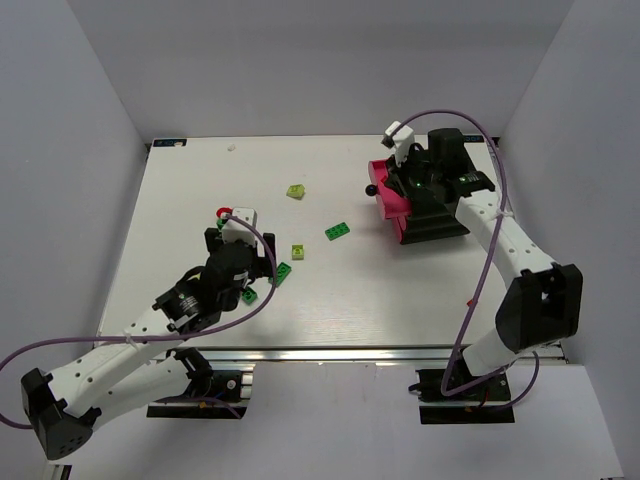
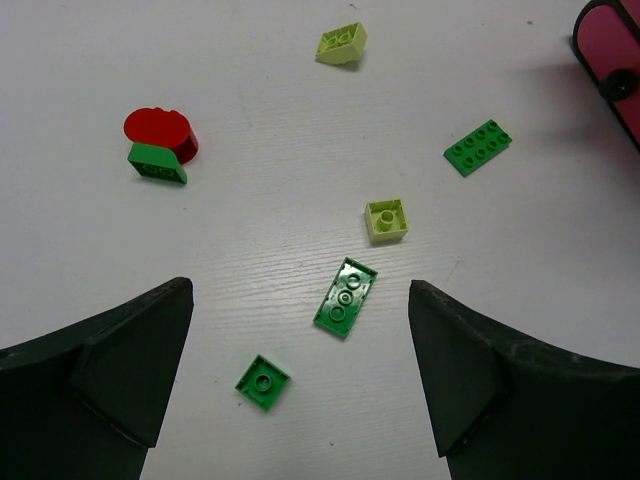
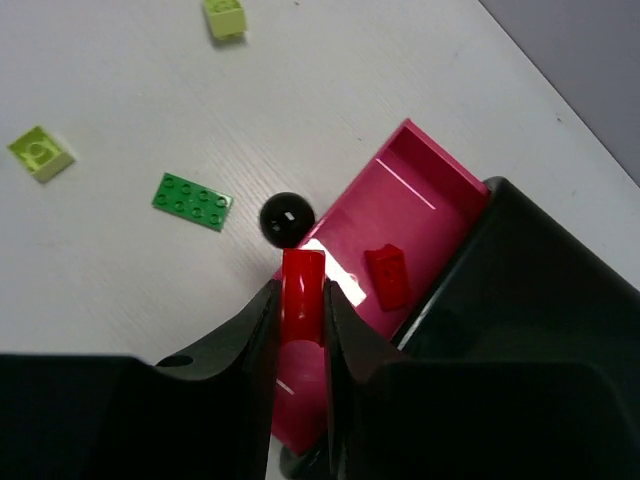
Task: Sort the legos into containers by color
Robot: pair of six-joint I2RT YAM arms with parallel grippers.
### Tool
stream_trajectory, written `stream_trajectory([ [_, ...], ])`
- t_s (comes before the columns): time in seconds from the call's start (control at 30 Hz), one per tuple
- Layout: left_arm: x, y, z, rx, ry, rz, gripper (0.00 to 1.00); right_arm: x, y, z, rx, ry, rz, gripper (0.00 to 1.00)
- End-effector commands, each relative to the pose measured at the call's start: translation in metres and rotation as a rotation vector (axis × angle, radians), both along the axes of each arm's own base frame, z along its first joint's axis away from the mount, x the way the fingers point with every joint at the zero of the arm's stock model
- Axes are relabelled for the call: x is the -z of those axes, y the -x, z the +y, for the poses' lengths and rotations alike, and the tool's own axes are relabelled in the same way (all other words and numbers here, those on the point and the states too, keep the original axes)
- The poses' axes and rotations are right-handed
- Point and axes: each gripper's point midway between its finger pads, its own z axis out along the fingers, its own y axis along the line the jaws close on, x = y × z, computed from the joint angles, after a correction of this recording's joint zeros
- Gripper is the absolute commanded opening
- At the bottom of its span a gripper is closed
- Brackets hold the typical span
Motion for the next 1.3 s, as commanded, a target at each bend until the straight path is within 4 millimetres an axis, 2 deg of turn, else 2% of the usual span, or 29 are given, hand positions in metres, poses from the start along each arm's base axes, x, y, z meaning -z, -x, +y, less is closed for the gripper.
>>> stream_trajectory([
  [0.0, -0.001, -0.001, -0.005, 0.018, 0.010, -0.007, 0.98, -0.029, -0.035, -0.010, 0.107, 0.000, -0.088, 0.20],
  [0.13, 0.005, -0.005, -0.008, 0.028, 0.008, 0.011, 0.98, -0.016, -0.043, -0.013, 0.117, 0.020, -0.065, 0.40],
  [0.17, 0.007, -0.005, -0.010, 0.029, 0.010, 0.015, 0.98, -0.016, -0.044, -0.014, 0.123, 0.018, -0.066, 0.49],
  [0.27, 0.011, -0.010, -0.011, 0.021, -0.001, 0.026, 0.98, -0.006, -0.048, -0.013, 0.122, 0.022, -0.048, 0.57],
  [0.33, 0.013, -0.011, -0.014, 0.021, -0.002, 0.038, 0.98, -0.007, -0.047, -0.009, 0.112, 0.018, -0.044, 0.57],
  [0.43, 0.020, -0.019, -0.010, -0.026, -0.003, 0.069, 0.96, -0.019, -0.038, -0.014, 0.105, -0.014, -0.053, 0.50],
  [0.47, 0.024, -0.023, -0.009, -0.042, -0.010, 0.084, 0.94, -0.043, -0.023, -0.009, 0.060, -0.056, -0.090, 0.38],
  [0.5, 0.023, -0.028, -0.003, -0.078, 0.006, 0.089, 0.90, -0.043, -0.008, -0.004, 0.022, -0.084, -0.081, 0.27],
  [0.53, 0.025, -0.032, -0.001, -0.093, 0.011, 0.098, 0.86, -0.050, 0.004, -0.002, -0.005, -0.115, -0.093, 0.02],
  [0.57, 0.032, -0.037, -0.002, -0.102, 0.019, 0.129, 0.80, -0.078, 0.032, 0.002, -0.052, -0.190, -0.141, 0.00],
  [0.6, 0.032, -0.045, 0.006, -0.140, 0.036, 0.140, 0.67, -0.067, 0.048, 0.004, -0.070, -0.229, -0.146, 0.00],
  [0.63, 0.036, -0.049, 0.009, -0.159, 0.043, 0.157, 0.59, -0.068, 0.063, 0.006, -0.092, -0.271, -0.149, 0.00],
  [0.67, 0.041, -0.055, 0.009, -0.182, 0.066, 0.194, 0.50, -0.089, 0.091, 0.006, -0.110, -0.352, -0.178, 0.08],
  [0.7, 0.045, -0.060, 0.013, -0.209, 0.078, 0.213, 0.45, -0.086, 0.105, 0.008, -0.147, -0.376, -0.180, 0.21],
  [0.73, 0.047, -0.068, 0.024, -0.256, 0.095, 0.230, 0.40, -0.075, 0.134, 0.014, -0.231, -0.399, -0.150, 0.53],
  [0.77, 0.048, -0.074, 0.027, -0.286, 0.126, 0.245, 0.40, -0.073, 0.143, 0.015, -0.265, -0.408, -0.141, 0.67],
  [0.8, 0.051, -0.081, 0.027, -0.302, 0.139, 0.273, 0.43, -0.070, 0.156, 0.018, -0.312, -0.415, -0.117, 0.77],
  [0.83, 0.053, -0.088, 0.040, -0.348, 0.154, 0.288, 0.57, -0.058, 0.167, 0.018, -0.340, -0.414, -0.068, 0.84],
  [0.87, 0.053, -0.094, 0.044, -0.369, 0.175, 0.299, 0.64, -0.060, 0.181, 0.019, -0.392, -0.424, -0.071, 0.84],
  [0.93, 0.055, -0.108, 0.045, -0.373, 0.192, 0.344, 0.75, -0.049, 0.192, 0.018, -0.430, -0.433, -0.087, 0.83],
  [0.97, 0.057, -0.116, 0.056, -0.399, 0.195, 0.355, 0.78, -0.044, 0.193, 0.016, -0.428, -0.430, -0.099, 0.83],
  [1.0, 0.060, -0.118, 0.058, -0.388, 0.196, 0.387, 0.79, -0.043, 0.194, 0.015, -0.426, -0.427, -0.109, 0.82],
  [1.03, 0.064, -0.129, 0.059, -0.385, 0.192, 0.412, 0.82, -0.043, 0.197, 0.014, -0.454, -0.406, -0.139, 0.85],
  [1.07, 0.068, -0.136, 0.069, -0.384, 0.176, 0.432, 0.86, -0.042, 0.201, 0.013, -0.461, -0.393, -0.126, 0.87],
  [1.13, 0.081, -0.147, 0.071, -0.356, 0.144, 0.495, 0.90, -0.041, 0.207, 0.013, -0.490, -0.400, -0.121, 0.88],
  [1.17, 0.086, -0.150, 0.079, -0.363, 0.131, 0.518, 0.91, -0.040, 0.209, 0.013, -0.500, -0.403, -0.124, 0.88],
  [1.27, 0.097, -0.163, 0.089, -0.346, 0.078, 0.546, 0.92, -0.038, 0.210, 0.012, -0.497, -0.405, -0.118, 0.88],
])
